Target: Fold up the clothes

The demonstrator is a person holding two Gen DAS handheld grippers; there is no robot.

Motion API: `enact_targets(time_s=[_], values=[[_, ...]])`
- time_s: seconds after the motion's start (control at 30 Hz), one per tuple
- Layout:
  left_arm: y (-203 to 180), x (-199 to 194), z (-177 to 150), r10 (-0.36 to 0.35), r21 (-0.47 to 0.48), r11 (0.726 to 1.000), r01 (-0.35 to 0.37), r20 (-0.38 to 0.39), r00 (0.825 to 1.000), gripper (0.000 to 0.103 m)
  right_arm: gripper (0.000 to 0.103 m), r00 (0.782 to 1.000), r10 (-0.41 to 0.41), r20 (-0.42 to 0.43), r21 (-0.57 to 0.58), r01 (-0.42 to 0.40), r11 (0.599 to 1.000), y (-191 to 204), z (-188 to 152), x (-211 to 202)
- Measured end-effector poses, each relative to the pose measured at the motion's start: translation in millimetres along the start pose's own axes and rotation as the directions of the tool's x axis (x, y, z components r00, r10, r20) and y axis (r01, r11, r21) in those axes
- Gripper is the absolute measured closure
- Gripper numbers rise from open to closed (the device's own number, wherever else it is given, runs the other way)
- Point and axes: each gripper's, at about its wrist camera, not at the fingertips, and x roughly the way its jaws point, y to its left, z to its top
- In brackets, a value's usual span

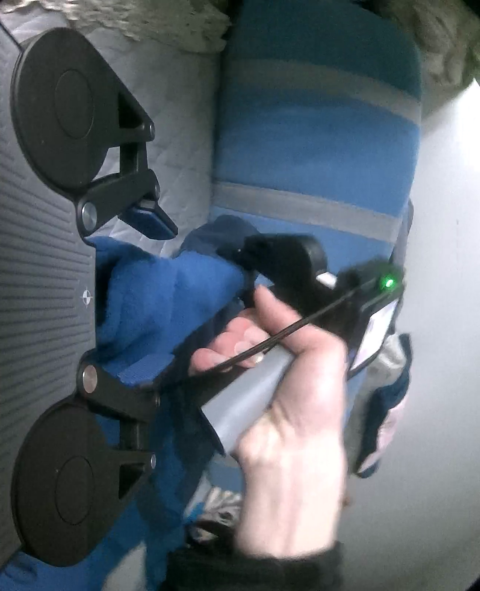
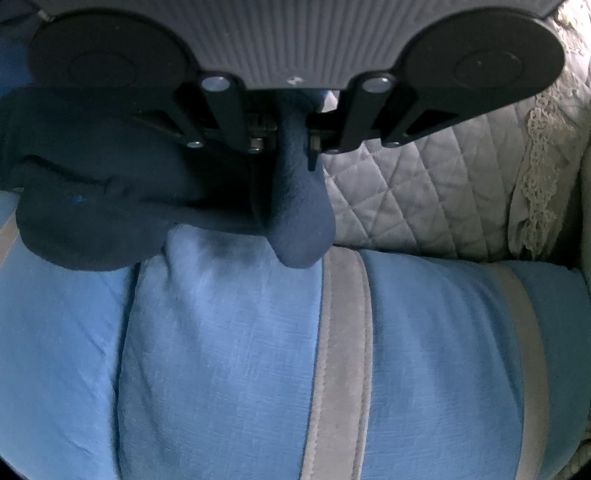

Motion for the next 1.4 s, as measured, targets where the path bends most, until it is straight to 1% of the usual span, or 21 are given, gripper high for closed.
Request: enact_targets(time_s=[0.03, 0.1, 0.23, 0.3, 0.37, 0.4, 0.43, 0.47, 0.5, 0.53, 0.57, 0.6, 0.63, 0.77, 0.87, 1.0, 1.13, 1.23, 1.3, 1.37, 1.4], values=[[0, 1, -1, 0.008, -0.003, 1.0, -0.008, -0.021, 1.0, 0.098, 0.092, 1.0, -0.001, 0.0, -0.002, 0.001, 1.0, 1, 0, 0], [5, 0, -5, 0.081, -0.041, 0.996, -0.084, -0.065, 0.995, 0.1, 0.093, 1.0, 0.001, 0.0, -0.002, -0.001, 1.0, 1, 0, 3], [28, -1, -10, 0.13, -0.172, 0.973, -0.15, -0.127, 0.983, 0.1, 0.092, 1.0, 0.019, -0.012, 0.029, -0.018, 0.999, 3, 0, 11], [34, 3, -13, 0.148, -0.204, 0.963, -0.178, -0.153, 0.977, 0.1, 0.086, 0.999, 0.038, -0.025, 0.043, -0.037, 0.998, 6, 0, 14], [38, 4, -15, 0.191, -0.225, 0.947, -0.231, -0.185, 0.964, 0.097, 0.046, 0.996, 0.082, -0.037, 0.058, -0.08, 0.995, 6, 2, 12], [40, 3, -14, 0.238, -0.226, 0.933, -0.281, -0.2, 0.95, 0.096, 0.037, 0.994, 0.105, -0.028, 0.042, -0.104, 0.994, 4, 2, 4], [42, 1, -12, 0.27, -0.224, 0.923, -0.314, -0.203, 0.941, 0.094, 0.02, 0.992, 0.128, -0.019, 0.027, -0.128, 0.991, 1, 3, -4], [45, -2, -10, 0.286, -0.228, 0.917, -0.329, -0.2, 0.937, 0.094, 0.014, 0.988, 0.151, -0.01, 0.01, -0.151, 0.988, -1, 3, -12], [48, -6, -9, 0.289, -0.244, 0.911, -0.332, -0.195, 0.937, 0.089, 0.013, 0.987, 0.158, 0.012, -0.024, -0.158, 0.987, -5, 2, -24], [49, -11, -7, 0.282, -0.272, 0.906, -0.326, -0.188, 0.941, 0.068, 0.01, 0.986, 0.166, 0.034, -0.059, -0.164, 0.985, -10, 1, -35], [49, -16, -5, 0.276, -0.293, 0.901, -0.319, -0.179, 0.944, 0.054, 0.003, 0.983, 0.175, 0.059, -0.103, -0.168, 0.98, -18, -2, -48], [47, -20, -3, 0.274, -0.301, 0.901, -0.313, -0.164, 0.947, 0.032, 0.0, 0.981, 0.171, 0.086, -0.133, -0.159, 0.978, -28, -7, -60], [42, -22, 1, 0.279, -0.296, 0.903, -0.311, -0.145, 0.949, 0.025, 0.0, 0.979, 0.171, 0.114, -0.166, -0.151, 0.974, -39, -13, -71], [15, -27, 21, 0.274, -0.243, 0.924, -0.294, -0.112, 0.955, 0.023, 0.0, 0.959, 0.15, 0.241, -0.285, -0.078, 0.955, -91, -46, -116], [-8, -27, 37, 0.245, -0.226, 0.938, -0.261, -0.098, 0.965, 0.022, 0.0, 0.947, 0.144, 0.287, -0.323, -0.046, 0.945, -136, -74, -145], [-50, -28, 52, 0.2, -0.196, 0.959, -0.205, -0.047, 0.979, 0.015, 0.0, 0.948, 0.113, 0.296, -0.316, -0.014, 0.949, -199, -109, -179], [-95, -13, 59, 0.153, -0.172, 0.973, -0.154, -0.018, 0.988, 0.0, 0.0, 0.954, 0.056, 0.294, -0.299, 0.037, 0.954, -261, -141, -203], [-117, 9, 51, 0.109, -0.181, 0.977, -0.11, -0.018, 0.994, 0.0, 0.0, 0.955, -0.01, 0.297, -0.173, 0.064, 0.983, -318, -165, -206], [-132, 23, 46, 0.08, -0.188, 0.979, -0.082, -0.017, 0.997, 0.0, 0.0, 0.953, -0.05, 0.299, -0.022, 0.059, 0.998, -359, -184, -202], [-140, 36, 35, 0.052, -0.193, 0.98, -0.057, -0.029, 0.998, 0.0, 0.0, 0.947, -0.091, 0.309, 0.141, 0.049, 0.989, -400, -206, -197], [-142, 42, 29, 0.039, -0.189, 0.981, -0.046, -0.041, 0.998, 0.0, 0.0, 0.942, -0.113, 0.318, 0.226, 0.04, 0.973, -421, -218, -194]])
